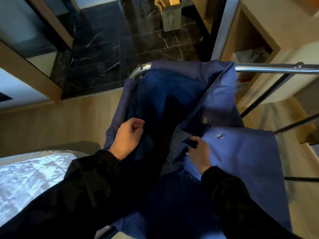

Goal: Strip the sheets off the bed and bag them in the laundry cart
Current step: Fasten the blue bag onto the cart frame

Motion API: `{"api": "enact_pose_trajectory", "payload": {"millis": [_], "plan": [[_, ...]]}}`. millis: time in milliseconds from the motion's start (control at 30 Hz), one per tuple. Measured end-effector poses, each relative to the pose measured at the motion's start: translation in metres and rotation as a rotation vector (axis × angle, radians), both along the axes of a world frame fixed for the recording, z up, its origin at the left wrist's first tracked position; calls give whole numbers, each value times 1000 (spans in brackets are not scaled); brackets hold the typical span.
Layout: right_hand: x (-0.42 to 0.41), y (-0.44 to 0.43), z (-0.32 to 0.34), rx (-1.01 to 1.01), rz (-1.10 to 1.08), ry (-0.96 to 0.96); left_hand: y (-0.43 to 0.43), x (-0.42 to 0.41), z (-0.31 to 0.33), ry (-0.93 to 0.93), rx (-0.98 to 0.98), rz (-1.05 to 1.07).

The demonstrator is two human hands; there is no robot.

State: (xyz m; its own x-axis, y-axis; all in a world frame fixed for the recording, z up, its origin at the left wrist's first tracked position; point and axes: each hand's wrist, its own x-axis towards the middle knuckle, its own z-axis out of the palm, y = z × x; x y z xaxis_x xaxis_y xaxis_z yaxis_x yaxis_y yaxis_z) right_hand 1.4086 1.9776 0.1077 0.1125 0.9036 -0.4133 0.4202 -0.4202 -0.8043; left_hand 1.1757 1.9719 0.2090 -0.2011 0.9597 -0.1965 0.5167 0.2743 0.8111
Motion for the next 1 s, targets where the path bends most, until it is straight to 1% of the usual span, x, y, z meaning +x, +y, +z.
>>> {"api": "enact_pose_trajectory", "payload": {"millis": [100, 267, 300, 367, 400, 433, 500, 567, 600, 667, 700, 733, 767, 800, 833, 900, 933, 1000], "plan": [[-3, -5, -15, -19, 38, -145, -2, -4, 0, 13, 20, -6], [-13, -4, -18, -44, 100, -175, -2, -6, 4, 45, 52, 14], [-16, -3, -13, -54, 122, -189, -3, -7, 6, 23, 58, 28], [-27, -2, 2, -58, 161, -195, -5, -10, 18, -87, 58, 94], [-37, 0, 11, -19, 181, -174, -6, -14, 24, -137, 67, 135], [-49, 1, 23, 26, 199, -141, -6, -21, 28, -148, 92, 175], [-77, 4, 48, 93, 262, -81, -10, -40, 33, -35, 163, 259], [-107, 3, 75, 218, 396, -51, -17, -63, 31, 99, 206, 364], [-121, 1, 89, 304, 479, -44, -20, -72, 30, 126, 190, 406], [-147, -1, 113, 509, 647, -97, -26, -92, 23, 121, 14, 405], [-161, -1, 122, 597, 736, -155, -28, -102, 19, 51, -121, 368], [-174, 0, 129, 655, 837, -223, -32, -109, 18, -72, -261, 315], [-187, 3, 133, 663, 958, -295, -36, -116, 17, -195, -393, 261], [-199, 8, 136, 621, 1095, -385, -41, -120, 18, -284, -491, 208], [-211, 12, 138, 547, 1227, -490, -46, -122, 19, -325, -550, 157], [-228, 19, 137, 371, 1419, -687, -54, -121, 22, -354, -617, 49], [-233, 20, 136, 310, 1475, -757, -57, -120, 22, -356, -644, -6], [-238, 19, 131, 296, 1517, -843, -65, -121, 14, -390, -678, -78]]}}
